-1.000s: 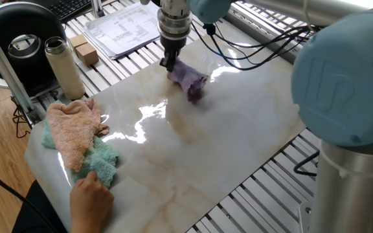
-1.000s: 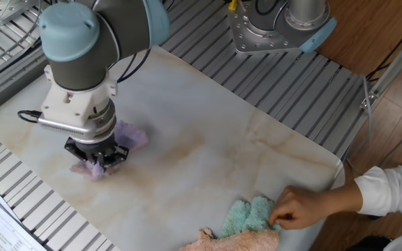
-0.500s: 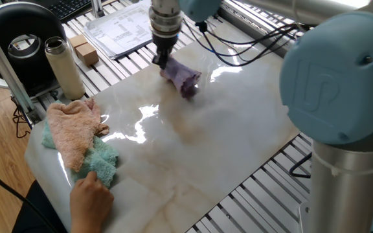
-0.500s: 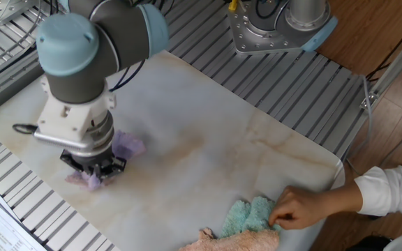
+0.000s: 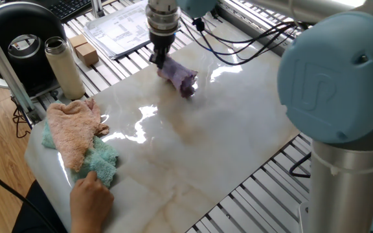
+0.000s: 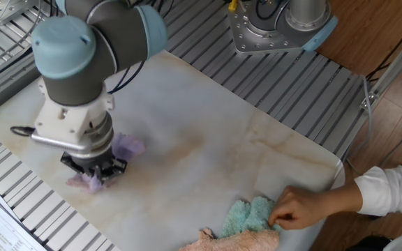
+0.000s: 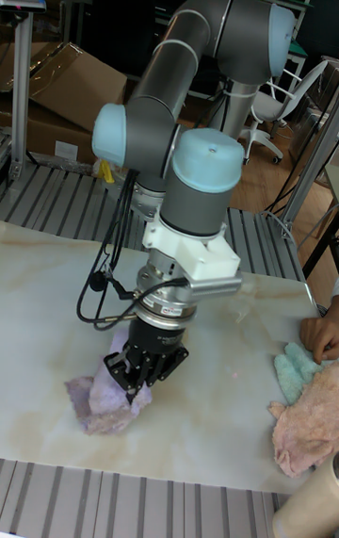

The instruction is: Clean the table with a cloth

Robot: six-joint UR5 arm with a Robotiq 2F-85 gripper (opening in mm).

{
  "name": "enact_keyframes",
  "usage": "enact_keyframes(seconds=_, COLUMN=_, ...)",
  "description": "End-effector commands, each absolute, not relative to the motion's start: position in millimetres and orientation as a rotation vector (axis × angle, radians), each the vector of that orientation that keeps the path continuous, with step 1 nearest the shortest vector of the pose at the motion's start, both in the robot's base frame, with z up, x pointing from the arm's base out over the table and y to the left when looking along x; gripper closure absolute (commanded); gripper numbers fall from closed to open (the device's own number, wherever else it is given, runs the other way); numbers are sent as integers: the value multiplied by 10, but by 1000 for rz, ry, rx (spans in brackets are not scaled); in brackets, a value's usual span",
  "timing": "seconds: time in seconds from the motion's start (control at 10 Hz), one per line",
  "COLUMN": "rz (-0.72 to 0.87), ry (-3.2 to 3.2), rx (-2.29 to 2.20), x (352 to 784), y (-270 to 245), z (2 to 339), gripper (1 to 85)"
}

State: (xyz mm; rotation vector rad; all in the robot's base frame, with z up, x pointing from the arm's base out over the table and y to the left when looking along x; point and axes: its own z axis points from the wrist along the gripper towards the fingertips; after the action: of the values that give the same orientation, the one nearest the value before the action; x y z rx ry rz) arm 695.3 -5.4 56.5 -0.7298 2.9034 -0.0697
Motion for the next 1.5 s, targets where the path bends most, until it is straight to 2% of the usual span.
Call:
enact_keyframes(seconds=0.0, rz=-35, ry=2890, rx=-744, x=6702, y=-268, z=599, gripper=847)
enact_keyframes(seconds=0.6, rz=-78, ry=2841, rx=-725, x=7262, y=-84, z=249, gripper=847)
enact_keyframes(seconds=1.0, rz=-36, ry=2851, rx=-700, x=7111, y=10, z=211, gripper=847)
enact_keyframes(seconds=1.4, rz=-10, ry=2814, rx=-764, x=6857, y=-234, z=184, gripper=847)
